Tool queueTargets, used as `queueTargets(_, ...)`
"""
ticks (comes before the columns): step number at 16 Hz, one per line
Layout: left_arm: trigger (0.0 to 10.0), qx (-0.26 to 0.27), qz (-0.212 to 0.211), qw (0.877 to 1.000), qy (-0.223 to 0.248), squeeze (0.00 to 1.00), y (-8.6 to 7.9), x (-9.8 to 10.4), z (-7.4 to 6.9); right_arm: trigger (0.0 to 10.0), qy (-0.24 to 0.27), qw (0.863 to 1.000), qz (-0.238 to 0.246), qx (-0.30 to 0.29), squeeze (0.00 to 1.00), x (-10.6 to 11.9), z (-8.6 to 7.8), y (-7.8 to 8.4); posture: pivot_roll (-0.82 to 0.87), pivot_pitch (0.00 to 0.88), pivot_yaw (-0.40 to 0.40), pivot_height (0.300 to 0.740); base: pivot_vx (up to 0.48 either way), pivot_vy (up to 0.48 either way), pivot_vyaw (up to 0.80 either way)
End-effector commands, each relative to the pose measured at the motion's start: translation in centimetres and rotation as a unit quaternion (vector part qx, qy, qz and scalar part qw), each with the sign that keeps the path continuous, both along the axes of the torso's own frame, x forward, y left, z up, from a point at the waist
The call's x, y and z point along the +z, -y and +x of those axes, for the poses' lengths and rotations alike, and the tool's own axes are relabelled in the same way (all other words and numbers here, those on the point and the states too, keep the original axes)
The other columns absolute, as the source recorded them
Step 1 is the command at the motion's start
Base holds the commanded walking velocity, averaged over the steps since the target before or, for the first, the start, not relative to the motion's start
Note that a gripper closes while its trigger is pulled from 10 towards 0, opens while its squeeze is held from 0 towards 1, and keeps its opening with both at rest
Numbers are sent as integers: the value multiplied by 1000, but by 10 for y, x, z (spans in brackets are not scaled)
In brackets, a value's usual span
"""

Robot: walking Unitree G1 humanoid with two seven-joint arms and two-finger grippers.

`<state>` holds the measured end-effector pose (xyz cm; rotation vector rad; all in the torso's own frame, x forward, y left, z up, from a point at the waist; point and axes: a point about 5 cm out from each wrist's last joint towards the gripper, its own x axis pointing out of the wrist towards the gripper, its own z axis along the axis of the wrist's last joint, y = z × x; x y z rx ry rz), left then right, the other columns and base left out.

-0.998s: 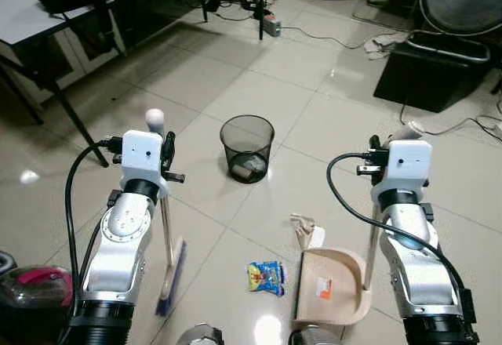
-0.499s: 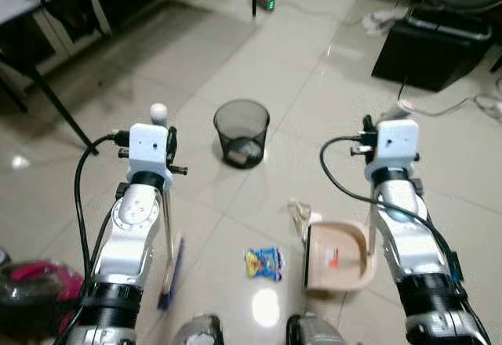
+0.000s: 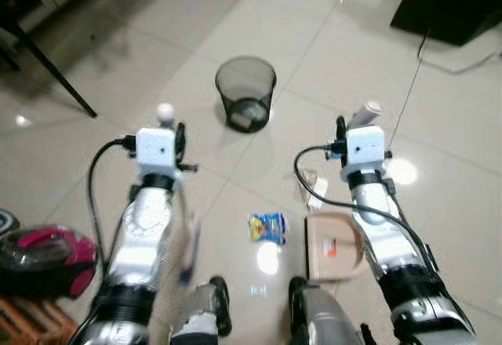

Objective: Sweep floor

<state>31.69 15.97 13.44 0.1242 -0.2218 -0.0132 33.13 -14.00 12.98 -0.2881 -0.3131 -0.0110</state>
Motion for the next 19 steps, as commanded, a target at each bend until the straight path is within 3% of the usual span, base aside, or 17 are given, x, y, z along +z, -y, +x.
queueTargets(1, 10000, -4, -9, 1000, -4, 0, 6, -7, -1, 10000, 41, 999, -7, 22, 0, 7, -2, -15, -34, 418, 53, 740, 0, 0, 0)
queueTargets(5, 10000, -33, -23, 999, -22, 0, 27, -17, 3, 10000, 51, 997, -13, 51, 0, 1, -7, -38, -35, 431, 52, 740, 0, 0, 0)
queueTargets(8, 10000, -39, -87, 995, -28, 0, 43, -16, 5, 10000, 41, 996, -19, 81, 0, -11, -15, -57, -27, 428, 53, 740, 0, 0, 0)
queueTargets(11, 10000, -40, -148, 988, -19, 0, 47, -6, 12, 10000, 38, 995, -25, 85, 0, -15, -16, -59, -27, 414, 53, 740, 0, 0, 0)
queueTargets(12, 10000, -44, -183, 982, -9, 0, 48, 3, 17, 10000, 35, 997, -14, 73, 0, -14, -13, -54, -27, 401, 54, 740, 0, 0, 0)
queueTargets(15, 10000, -63, -203, 977, 21, 0, 47, 22, 21, 10000, 26, 998, 31, 41, 0, -13, -8, -40, -27, 380, 53, 740, 0, 0, 0)
queueTargets(16, 10000, -89, -198, 975, 38, 0, 46, 32, 23, 10000, 21, 996, 79, 25, 0, -14, -9, -27, -27, 348, 54, 740, 0, 0, 0)
queueTargets(19, 10000, -136, -153, 977, 53, 0, 43, 41, 25, 10000, 23, 992, 126, 5, 0, -17, -15, -5, -29, 306, 59, 740, 0, 0, 0)
